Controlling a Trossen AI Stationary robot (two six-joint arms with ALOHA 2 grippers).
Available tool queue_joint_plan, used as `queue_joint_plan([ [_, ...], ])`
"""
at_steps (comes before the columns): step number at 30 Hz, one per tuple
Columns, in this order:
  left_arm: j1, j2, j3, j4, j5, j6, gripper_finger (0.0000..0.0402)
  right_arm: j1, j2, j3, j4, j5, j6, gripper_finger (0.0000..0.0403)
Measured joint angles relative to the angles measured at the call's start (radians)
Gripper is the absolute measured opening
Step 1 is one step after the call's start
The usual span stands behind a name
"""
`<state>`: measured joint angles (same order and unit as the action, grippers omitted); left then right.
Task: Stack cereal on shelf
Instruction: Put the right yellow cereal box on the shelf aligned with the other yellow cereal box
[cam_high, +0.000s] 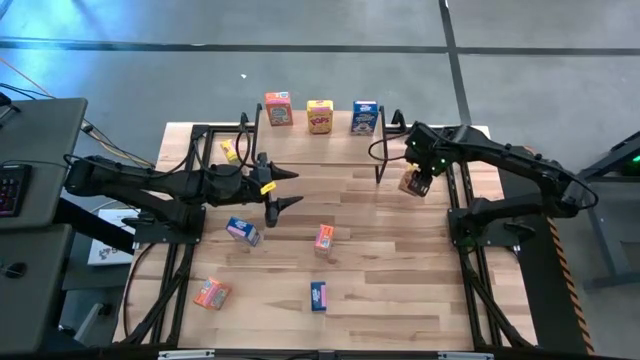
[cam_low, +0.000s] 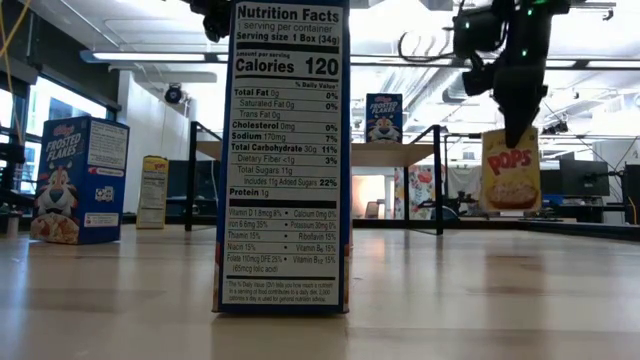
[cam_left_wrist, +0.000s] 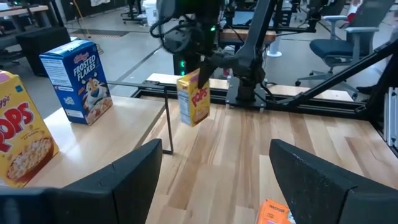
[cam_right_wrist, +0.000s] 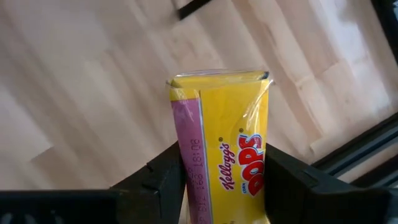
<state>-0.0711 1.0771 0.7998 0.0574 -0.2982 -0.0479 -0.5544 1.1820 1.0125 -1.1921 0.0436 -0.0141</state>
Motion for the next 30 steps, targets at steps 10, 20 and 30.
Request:
queue_joint_plan([
  [10, 0.013, 0.000, 0.000, 0.000, 0.000, 0.052, 0.0289, 0.192, 0.000, 0.111, -0.137, -0.008, 0.177, 0.0167],
  [20, 0.013, 0.000, 0.000, 0.015, 0.057, 0.000, 0.0289, 0.392, 0.000, 0.177, -0.123, -0.082, 0.310, 0.0167],
  [30, 0.026, 0.056, 0.000, 0.108, 0.088, -0.001, 0.0289, 0.530, 0.000, 0.232, 0.091, -0.072, 0.327, 0.0167],
])
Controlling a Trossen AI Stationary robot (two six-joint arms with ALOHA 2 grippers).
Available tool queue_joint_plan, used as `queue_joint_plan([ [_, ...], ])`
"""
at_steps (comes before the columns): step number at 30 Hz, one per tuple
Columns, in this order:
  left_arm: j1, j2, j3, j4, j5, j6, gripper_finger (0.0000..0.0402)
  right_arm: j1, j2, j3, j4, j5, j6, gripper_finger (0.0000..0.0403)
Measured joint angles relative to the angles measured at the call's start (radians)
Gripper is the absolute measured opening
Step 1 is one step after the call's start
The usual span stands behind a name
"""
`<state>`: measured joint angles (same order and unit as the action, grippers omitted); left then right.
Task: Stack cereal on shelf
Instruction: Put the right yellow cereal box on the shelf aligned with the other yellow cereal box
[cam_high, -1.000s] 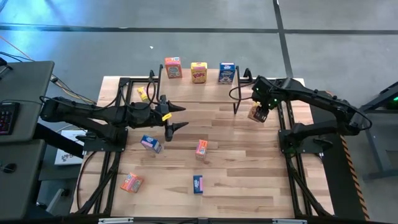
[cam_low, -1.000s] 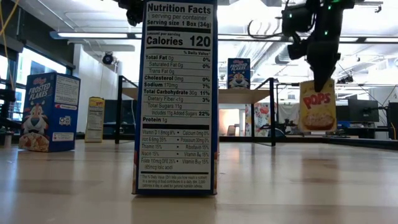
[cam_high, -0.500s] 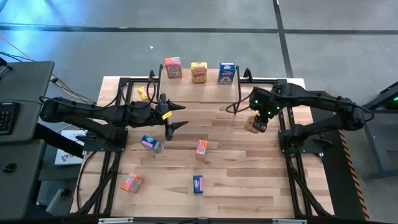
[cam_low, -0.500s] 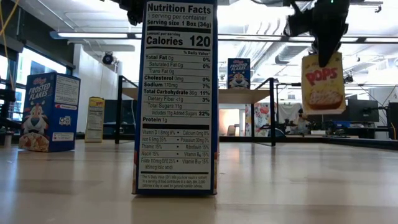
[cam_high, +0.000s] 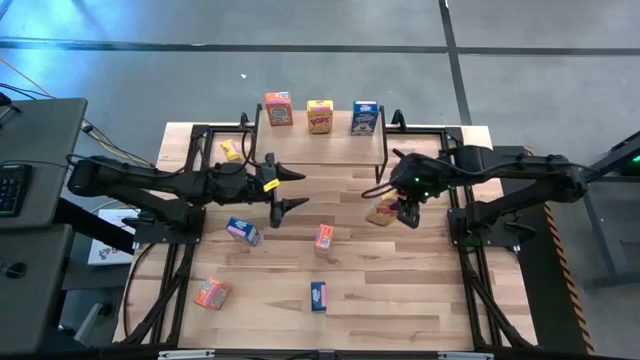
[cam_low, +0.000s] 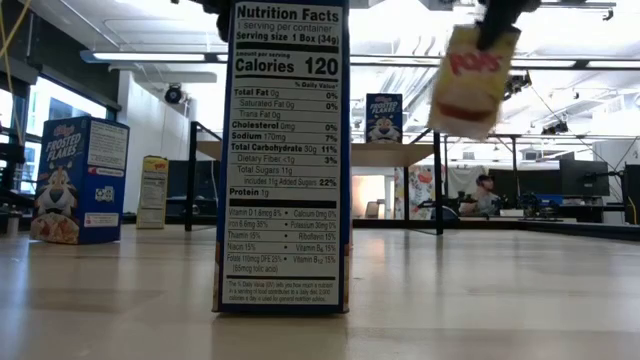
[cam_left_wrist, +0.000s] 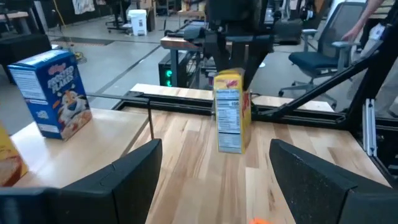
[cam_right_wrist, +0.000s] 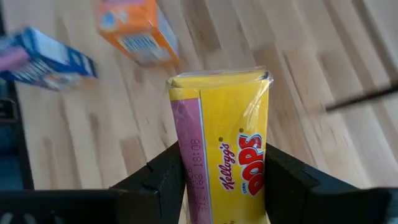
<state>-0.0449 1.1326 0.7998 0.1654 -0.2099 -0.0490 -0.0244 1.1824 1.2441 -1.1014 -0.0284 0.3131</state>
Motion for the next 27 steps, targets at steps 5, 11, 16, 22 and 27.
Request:
queue_joint_plan([
  [5, 0.015, 0.063, 0.000, 0.099, 0.025, -0.006, 0.0289, 0.031, 0.000, 0.014, 0.075, 0.009, -0.025, 0.0167],
  [11, 0.037, 0.144, 0.000, 0.214, 0.044, -0.052, 0.0289, 0.032, 0.010, 0.014, 0.100, 0.009, -0.034, 0.0167],
  [16, 0.053, 0.212, 0.008, 0.279, 0.101, -0.055, 0.0289, 0.032, 0.032, 0.014, 0.161, -0.003, -0.053, 0.0167],
  [22, 0.054, 0.294, 0.066, 0.273, 0.129, -0.055, 0.0289, 0.032, 0.079, 0.014, 0.192, -0.006, -0.073, 0.0167],
  [27, 0.053, 0.372, 0.111, 0.272, 0.185, -0.054, 0.0289, 0.032, 0.128, 0.014, 0.197, -0.002, -0.105, 0.0167],
])
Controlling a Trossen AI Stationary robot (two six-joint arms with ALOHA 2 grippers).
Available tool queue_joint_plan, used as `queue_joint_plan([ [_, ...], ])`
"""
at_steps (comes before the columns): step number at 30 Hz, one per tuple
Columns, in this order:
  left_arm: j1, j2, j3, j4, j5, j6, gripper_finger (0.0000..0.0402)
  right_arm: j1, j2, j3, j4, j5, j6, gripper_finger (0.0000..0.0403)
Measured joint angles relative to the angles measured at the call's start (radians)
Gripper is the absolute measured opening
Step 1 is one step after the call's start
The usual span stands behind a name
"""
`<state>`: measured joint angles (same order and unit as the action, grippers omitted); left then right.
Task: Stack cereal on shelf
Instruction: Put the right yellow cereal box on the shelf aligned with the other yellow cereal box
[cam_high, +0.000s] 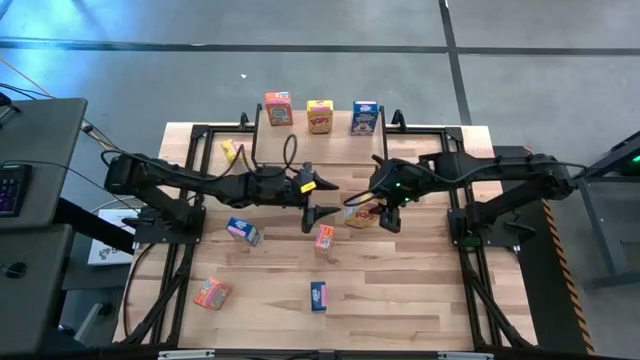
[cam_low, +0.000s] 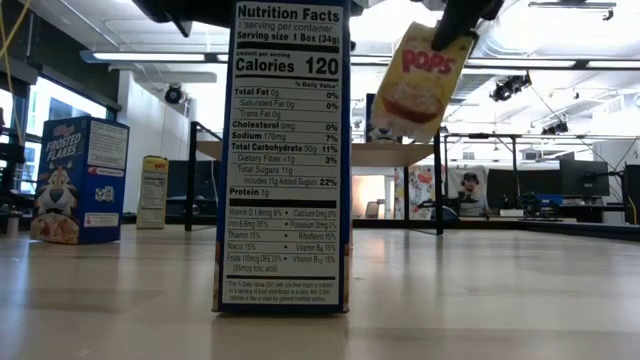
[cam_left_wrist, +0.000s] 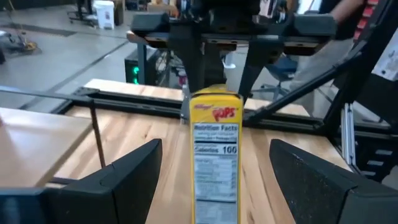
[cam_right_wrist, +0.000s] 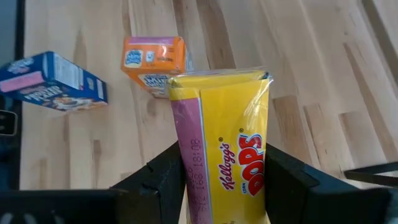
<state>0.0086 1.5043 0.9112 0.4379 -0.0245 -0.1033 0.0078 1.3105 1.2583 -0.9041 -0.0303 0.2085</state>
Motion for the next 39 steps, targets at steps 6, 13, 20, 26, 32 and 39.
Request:
queue_joint_plan([
  [6, 0.000, 0.062, 0.026, 0.000, 0.027, -0.023, 0.0289, 0.000, 0.052, 0.000, 0.016, 0.000, -0.011, 0.0167],
  [13, 0.000, 0.103, 0.029, 0.011, 0.043, -0.041, 0.0289, 0.000, 0.097, 0.000, 0.053, 0.000, -0.035, 0.0167],
  [20, 0.000, 0.136, 0.029, 0.010, 0.042, -0.044, 0.0289, 0.000, 0.111, 0.000, 0.095, 0.000, -0.061, 0.0167],
  [26, 0.000, 0.137, 0.028, 0.009, 0.041, -0.041, 0.0289, 0.000, 0.109, 0.000, 0.132, -0.004, -0.086, 0.0167],
  [32, 0.015, 0.137, 0.028, -0.011, 0.044, -0.043, 0.0289, 0.000, 0.109, 0.000, 0.133, -0.004, -0.087, 0.0167],
  [39, 0.018, 0.137, 0.028, -0.017, 0.047, -0.043, 0.0289, 0.000, 0.108, -0.001, 0.154, -0.005, -0.105, 0.0167],
])
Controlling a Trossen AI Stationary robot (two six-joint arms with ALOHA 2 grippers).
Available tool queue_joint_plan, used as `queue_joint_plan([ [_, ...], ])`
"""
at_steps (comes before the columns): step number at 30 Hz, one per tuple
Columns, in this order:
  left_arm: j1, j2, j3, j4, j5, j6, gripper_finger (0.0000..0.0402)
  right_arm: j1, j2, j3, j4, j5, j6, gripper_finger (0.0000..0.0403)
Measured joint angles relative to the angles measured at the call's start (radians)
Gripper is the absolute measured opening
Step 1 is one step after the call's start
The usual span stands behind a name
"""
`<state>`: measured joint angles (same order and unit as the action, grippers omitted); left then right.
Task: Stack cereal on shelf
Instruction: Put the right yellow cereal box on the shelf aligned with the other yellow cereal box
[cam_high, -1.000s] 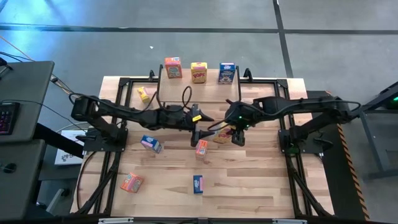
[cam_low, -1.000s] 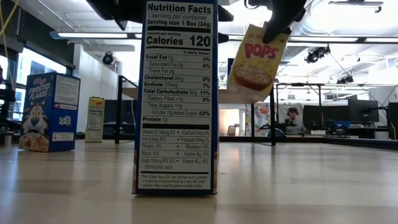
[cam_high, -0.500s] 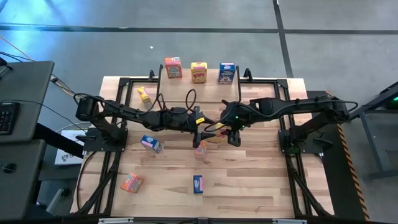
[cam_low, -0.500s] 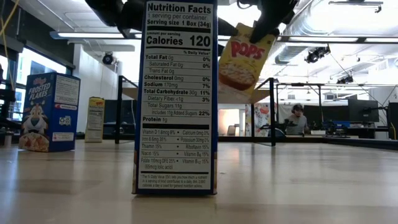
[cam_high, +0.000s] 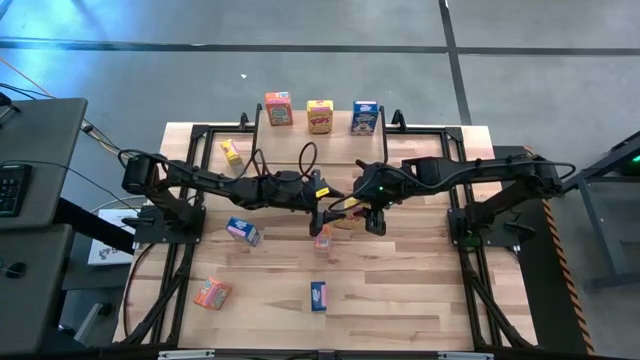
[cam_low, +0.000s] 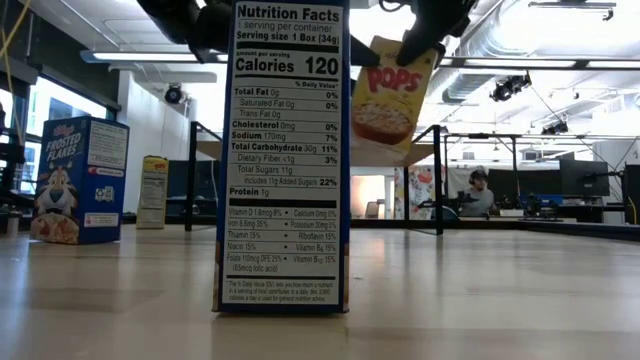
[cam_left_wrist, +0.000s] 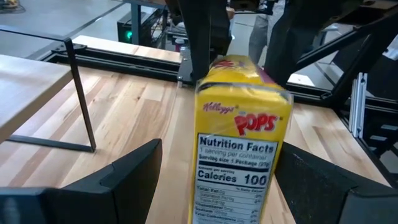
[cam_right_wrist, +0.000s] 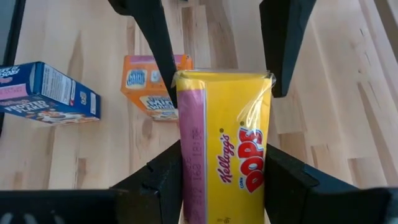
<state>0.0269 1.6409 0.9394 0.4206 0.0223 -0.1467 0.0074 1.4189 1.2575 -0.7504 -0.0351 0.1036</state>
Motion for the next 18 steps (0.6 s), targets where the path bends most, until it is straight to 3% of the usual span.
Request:
queue_joint_plan([
  [18, 0.020, -0.001, 0.000, 0.042, 0.062, 0.043, 0.0289, 0.000, 0.000, 0.000, 0.018, 0.001, -0.007, 0.0167],
])
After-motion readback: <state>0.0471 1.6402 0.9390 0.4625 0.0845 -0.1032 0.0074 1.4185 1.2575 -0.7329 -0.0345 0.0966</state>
